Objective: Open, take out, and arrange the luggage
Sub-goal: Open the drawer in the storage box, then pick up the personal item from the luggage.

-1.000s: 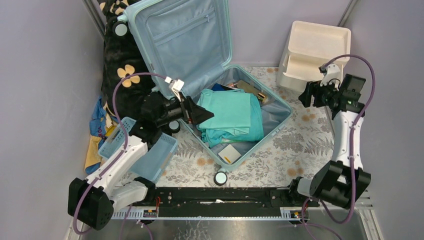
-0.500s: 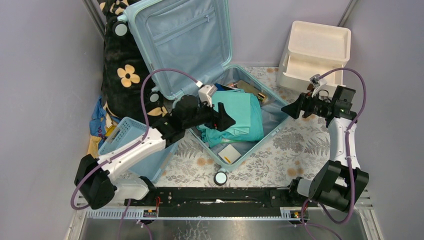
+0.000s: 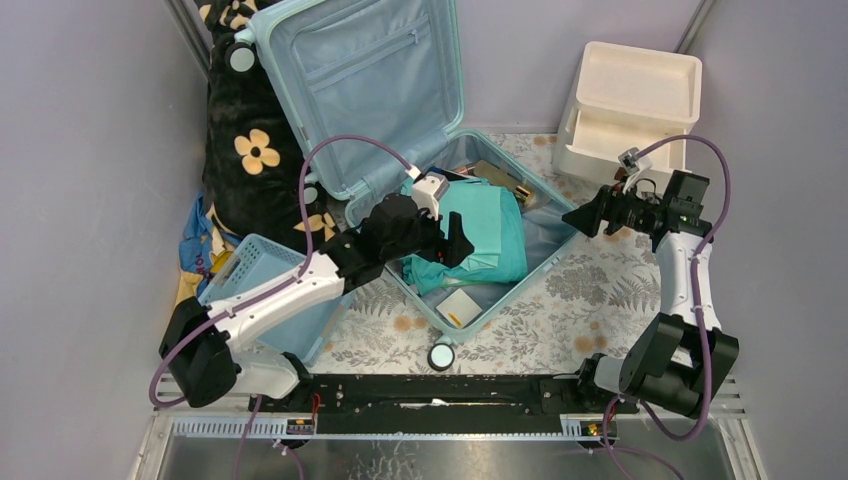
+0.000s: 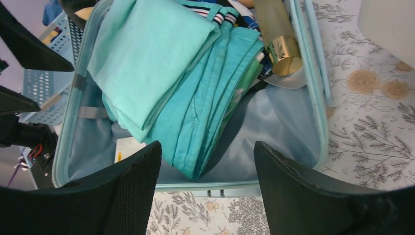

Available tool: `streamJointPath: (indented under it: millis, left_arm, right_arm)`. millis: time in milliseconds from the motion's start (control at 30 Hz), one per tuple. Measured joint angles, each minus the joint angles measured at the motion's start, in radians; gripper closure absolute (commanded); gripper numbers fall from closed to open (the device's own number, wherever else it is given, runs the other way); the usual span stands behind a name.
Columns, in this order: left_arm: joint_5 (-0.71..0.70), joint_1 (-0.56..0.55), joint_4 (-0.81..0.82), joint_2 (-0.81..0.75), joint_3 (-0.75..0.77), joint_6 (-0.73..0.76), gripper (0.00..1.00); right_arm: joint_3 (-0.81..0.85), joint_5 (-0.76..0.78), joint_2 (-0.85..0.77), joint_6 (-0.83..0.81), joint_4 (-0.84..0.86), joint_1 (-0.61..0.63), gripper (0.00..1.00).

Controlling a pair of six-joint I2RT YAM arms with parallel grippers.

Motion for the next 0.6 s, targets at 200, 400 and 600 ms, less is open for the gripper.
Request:
streamJointPath:
  millis: [200,400,600]
  left_arm:
    - [-0.019,0.000,-0.019,-0.026,0.000,0.027,0.12]
    - [-0.037,0.000,-0.019,-0.054,0.000,0.054,0.12]
    - [-0.050,0.000,-0.019,-0.077,0.000,0.091,0.11]
  right_arm:
    - [0.029,0.089,0.009,0.009,0.016,0.000,0.27]
    - [0.105,0.127,0.039,-0.004,0.021,0.023,0.25]
    - [0.334,0.211,0.186,-0.264,-0.129,0.286,0.28]
